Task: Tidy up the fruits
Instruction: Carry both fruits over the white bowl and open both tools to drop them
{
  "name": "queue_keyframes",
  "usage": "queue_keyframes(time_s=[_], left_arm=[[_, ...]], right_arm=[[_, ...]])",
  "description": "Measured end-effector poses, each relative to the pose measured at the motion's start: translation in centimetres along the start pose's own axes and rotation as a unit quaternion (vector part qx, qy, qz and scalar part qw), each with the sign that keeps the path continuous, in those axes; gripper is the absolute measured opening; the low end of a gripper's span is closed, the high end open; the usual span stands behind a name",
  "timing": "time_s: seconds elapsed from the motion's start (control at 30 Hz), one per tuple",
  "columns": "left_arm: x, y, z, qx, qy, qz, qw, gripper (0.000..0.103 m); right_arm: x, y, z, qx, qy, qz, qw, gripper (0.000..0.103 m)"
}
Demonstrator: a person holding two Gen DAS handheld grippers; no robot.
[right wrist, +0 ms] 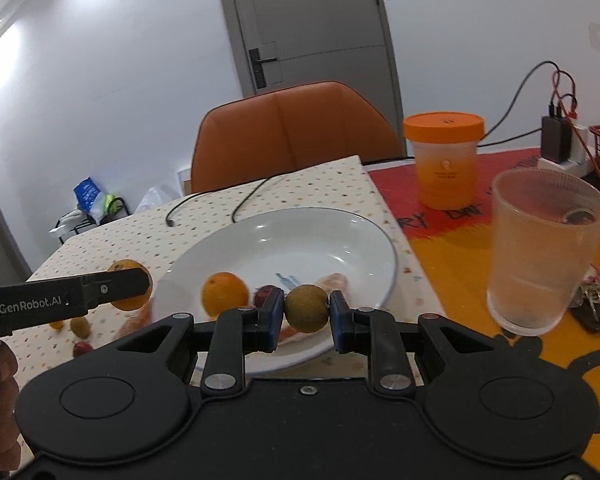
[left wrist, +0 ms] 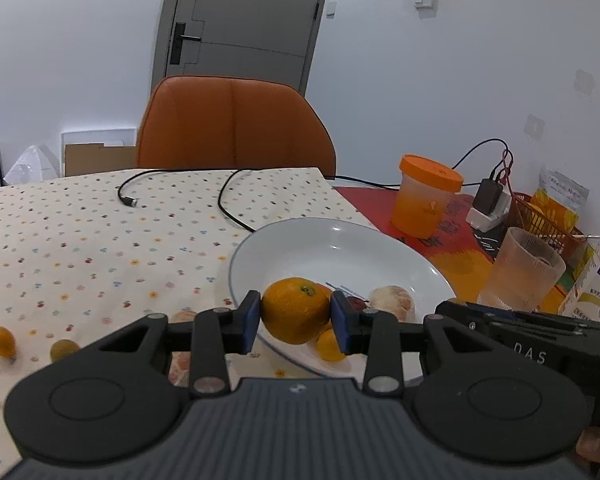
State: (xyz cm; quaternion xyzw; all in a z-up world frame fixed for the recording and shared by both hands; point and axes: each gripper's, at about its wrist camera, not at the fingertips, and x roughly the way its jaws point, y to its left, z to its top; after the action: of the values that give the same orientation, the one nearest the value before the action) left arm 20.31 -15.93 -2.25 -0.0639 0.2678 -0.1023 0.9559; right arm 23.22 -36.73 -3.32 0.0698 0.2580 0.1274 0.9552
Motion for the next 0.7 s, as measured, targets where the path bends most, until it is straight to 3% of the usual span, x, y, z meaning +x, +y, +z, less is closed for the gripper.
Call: queue_keyframes(time_s=[0.7], left_arm=[[-0.3, 1.7, 1.3, -0.007, -0.014, 0.042, 0.999, 0.04]], right_arm=[[2.2, -2.3, 1.8, -0.004, -0.011, -0.025, 1.0, 0.023]])
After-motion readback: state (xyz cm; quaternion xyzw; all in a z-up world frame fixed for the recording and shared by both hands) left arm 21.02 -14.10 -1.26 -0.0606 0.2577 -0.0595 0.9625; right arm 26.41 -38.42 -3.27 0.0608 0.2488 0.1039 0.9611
